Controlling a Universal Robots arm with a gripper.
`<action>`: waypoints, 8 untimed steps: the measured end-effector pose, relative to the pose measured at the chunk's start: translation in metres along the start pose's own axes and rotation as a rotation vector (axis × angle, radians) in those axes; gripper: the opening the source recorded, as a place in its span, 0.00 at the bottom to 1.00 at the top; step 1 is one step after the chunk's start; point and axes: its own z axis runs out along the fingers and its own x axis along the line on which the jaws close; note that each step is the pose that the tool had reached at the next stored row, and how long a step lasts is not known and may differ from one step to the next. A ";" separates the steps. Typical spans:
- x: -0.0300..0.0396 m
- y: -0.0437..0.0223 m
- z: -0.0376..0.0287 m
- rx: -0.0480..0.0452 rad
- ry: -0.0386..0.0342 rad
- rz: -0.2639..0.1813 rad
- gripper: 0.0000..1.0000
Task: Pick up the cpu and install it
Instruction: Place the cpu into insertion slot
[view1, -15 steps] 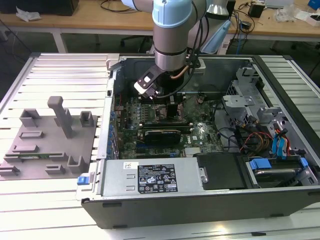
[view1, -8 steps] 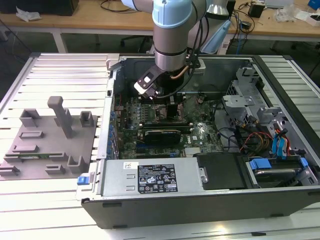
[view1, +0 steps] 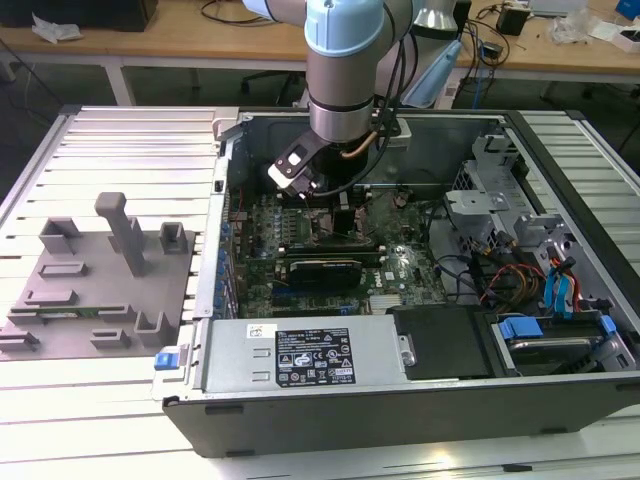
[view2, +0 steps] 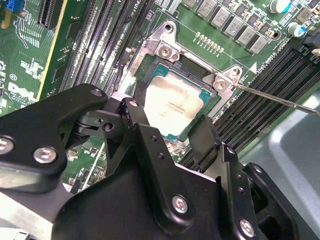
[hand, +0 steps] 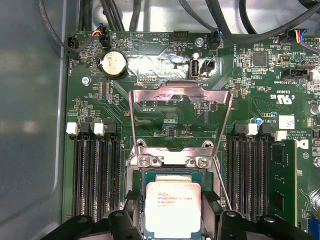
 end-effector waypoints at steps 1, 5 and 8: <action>0.0000 0.0000 0.0000 0.0000 0.0000 0.000 0.60; -0.0001 0.0011 0.0000 0.0001 0.0002 -0.004 0.60; 0.0000 0.0022 0.0002 0.0000 0.0004 -0.005 0.60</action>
